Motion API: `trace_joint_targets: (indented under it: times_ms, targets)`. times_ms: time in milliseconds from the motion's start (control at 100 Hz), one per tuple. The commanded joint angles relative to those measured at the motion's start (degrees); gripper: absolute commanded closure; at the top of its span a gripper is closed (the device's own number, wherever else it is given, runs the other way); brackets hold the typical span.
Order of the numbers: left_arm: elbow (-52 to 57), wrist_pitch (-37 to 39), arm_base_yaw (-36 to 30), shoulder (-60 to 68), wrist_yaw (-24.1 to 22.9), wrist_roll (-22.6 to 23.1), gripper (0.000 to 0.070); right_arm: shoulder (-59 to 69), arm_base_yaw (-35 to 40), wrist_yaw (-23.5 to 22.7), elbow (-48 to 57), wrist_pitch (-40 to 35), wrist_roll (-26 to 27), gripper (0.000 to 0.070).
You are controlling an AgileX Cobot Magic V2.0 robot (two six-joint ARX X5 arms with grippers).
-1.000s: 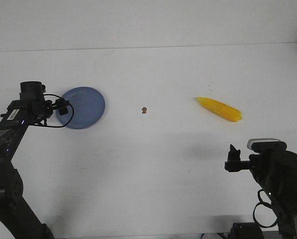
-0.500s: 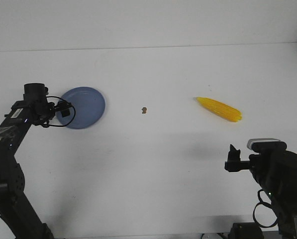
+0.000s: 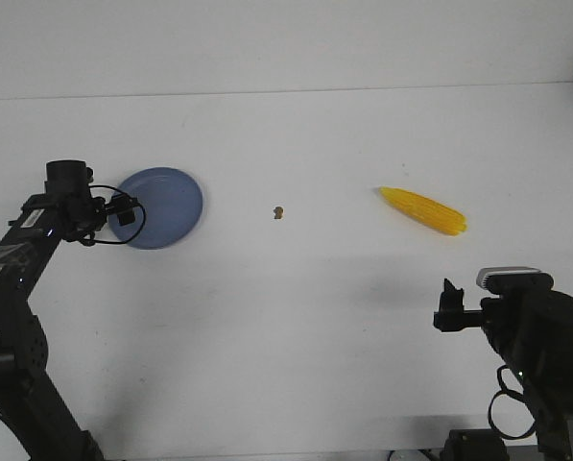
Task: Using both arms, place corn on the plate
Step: 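Close the left gripper on the blue plate's rim nearest it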
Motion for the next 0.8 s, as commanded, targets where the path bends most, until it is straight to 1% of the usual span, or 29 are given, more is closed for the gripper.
trace_joint_targets:
  times_ms: [0,240,310,340,360,440,460,500,650,720,790]
  targets:
    - [1.11,-0.09,0.13,1.81,0.07,-0.48,0.0236,0.2,0.07,-0.13,0.81,0.26,0.39,0.0137]
    - [1.11,-1.44,0.11,3.28,0.11,-0.5,0.0239,0.17,0.07,-0.13,0.81,0.22,0.39,0.0137]
    - [1.11,-1.31,0.11,3.28,0.11,-0.5,0.0264,0.17,0.07,-0.13,0.81,0.22,0.39,0.0137]
    - [1.11,-1.31,0.11,3.28,0.11,-0.5,0.0316,0.2,0.07,-0.13,0.81,0.22,0.39,0.0137]
    - [1.11,-1.31,0.11,3.26,0.11,-0.5,0.0369,0.2,0.07,-0.13,0.81,0.22,0.39,0.0137]
    - [1.11,-1.57,0.11,3.26,0.11,-0.5,0.0649,0.2,0.07,-0.11,0.81,0.22,0.37,0.0137]
    - [1.11,-1.62,0.11,3.26,0.11,-0.5,0.07,0.2,0.07,-0.11,0.81,0.22,0.39,0.0137]
    - [1.11,-1.64,0.11,3.26,0.11,-0.5,0.069,0.2,0.07,-0.11,0.81,0.22,0.37,0.0137]
    - [1.11,-1.75,0.2,2.89,0.48,-0.55,0.0692,0.2,0.07,-0.04,0.81,0.22,0.39,0.0137]
    - [1.14,-1.68,0.52,2.23,2.82,-0.63,0.0693,0.2,0.07,0.02,0.81,0.24,0.39,0.0137]
    - [1.14,-1.7,0.87,1.03,6.43,-1.01,0.0693,0.2,0.07,0.0,0.81,0.24,0.39,0.0137]
